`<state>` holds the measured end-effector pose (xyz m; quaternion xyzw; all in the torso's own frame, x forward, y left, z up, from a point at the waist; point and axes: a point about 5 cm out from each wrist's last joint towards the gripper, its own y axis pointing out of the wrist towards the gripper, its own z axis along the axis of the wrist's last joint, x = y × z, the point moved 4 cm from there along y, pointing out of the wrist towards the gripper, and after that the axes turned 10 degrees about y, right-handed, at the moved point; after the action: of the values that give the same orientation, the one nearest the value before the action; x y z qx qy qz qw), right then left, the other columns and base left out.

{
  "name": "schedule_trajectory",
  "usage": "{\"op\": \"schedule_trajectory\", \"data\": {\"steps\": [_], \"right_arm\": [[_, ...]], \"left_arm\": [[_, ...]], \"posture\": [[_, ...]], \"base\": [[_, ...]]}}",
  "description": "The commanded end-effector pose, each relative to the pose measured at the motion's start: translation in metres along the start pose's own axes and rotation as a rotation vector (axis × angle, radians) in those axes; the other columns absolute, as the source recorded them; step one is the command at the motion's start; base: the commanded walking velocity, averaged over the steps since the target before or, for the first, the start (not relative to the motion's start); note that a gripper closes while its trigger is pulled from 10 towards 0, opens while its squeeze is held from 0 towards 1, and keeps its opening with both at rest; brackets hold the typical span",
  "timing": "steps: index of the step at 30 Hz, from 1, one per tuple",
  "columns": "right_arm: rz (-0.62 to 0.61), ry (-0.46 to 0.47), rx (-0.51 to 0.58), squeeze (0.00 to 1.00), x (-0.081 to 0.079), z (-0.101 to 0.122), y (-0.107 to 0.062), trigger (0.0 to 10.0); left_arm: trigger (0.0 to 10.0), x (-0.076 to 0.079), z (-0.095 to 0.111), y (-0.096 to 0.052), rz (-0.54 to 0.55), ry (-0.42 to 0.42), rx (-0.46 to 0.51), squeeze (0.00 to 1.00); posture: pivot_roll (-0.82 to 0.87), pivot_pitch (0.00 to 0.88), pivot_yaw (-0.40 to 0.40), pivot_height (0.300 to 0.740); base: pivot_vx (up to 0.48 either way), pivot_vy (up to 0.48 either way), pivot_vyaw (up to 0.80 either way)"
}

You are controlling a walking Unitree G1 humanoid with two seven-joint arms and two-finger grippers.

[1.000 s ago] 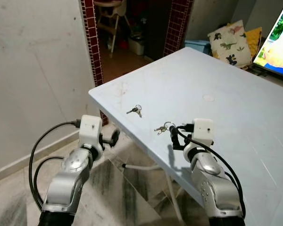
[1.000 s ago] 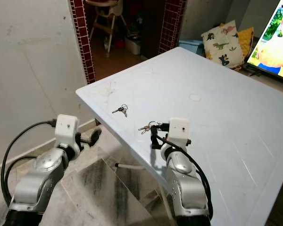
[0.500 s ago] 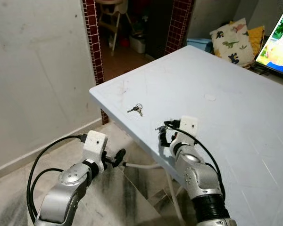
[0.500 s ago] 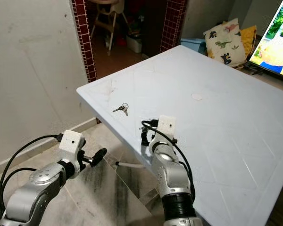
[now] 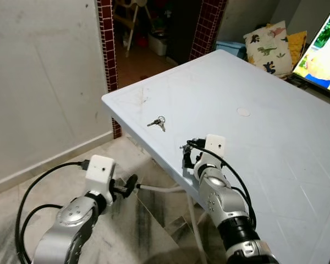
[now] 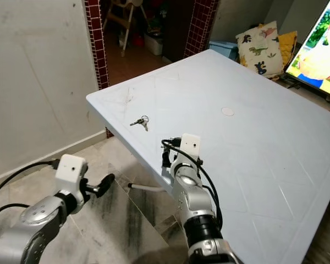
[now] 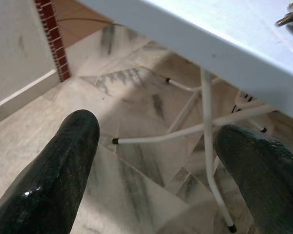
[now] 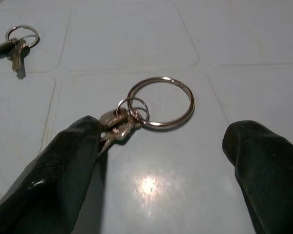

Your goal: Hang keys on a hook

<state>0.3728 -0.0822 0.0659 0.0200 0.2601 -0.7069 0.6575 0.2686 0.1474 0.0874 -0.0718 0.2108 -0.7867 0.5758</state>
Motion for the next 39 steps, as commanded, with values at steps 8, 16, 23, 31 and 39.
{"op": "schedule_trajectory", "data": {"steps": [8, 16, 23, 31, 39], "right_arm": [[0.078, 0.051, 0.041, 0.00, -0.036, 0.008, -0.004, 10.0], [0.008, -0.009, 0.185, 0.00, 0.002, 0.029, -0.011, 10.0], [-0.053, -0.046, 0.278, 0.00, 0.040, 0.047, -0.029, 10.0], [-0.079, -0.065, 0.280, 0.00, 0.056, 0.046, -0.040, 10.0], [-0.068, -0.079, 0.265, 0.00, 0.055, 0.045, -0.041, 10.0]], "left_arm": [[10.0, 0.009, 0.016, 0.007, -0.023, -0.002, 0.045, 0.00], [10.0, 0.012, 0.041, 0.034, -0.031, 0.036, 0.110, 0.00], [10.0, 0.018, 0.054, 0.050, -0.045, 0.036, 0.144, 0.00], [10.0, 0.019, 0.056, 0.058, -0.035, 0.028, 0.162, 0.00], [10.0, 0.012, 0.054, 0.057, -0.008, 0.029, 0.158, 0.00]], "posture": [[0.28, 0.091, -0.120, 0.740], [0.19, 0.066, -0.081, 0.740], [0.11, 0.042, -0.045, 0.740], [0.10, 0.034, -0.047, 0.740], [0.13, 0.026, -0.058, 0.740]], "base": [[0.000, 0.000, 0.00], [0.000, 0.000, 0.00], [0.000, 0.000, -0.51], [0.000, 0.000, -0.10], [0.000, 0.469, 0.00]]}}
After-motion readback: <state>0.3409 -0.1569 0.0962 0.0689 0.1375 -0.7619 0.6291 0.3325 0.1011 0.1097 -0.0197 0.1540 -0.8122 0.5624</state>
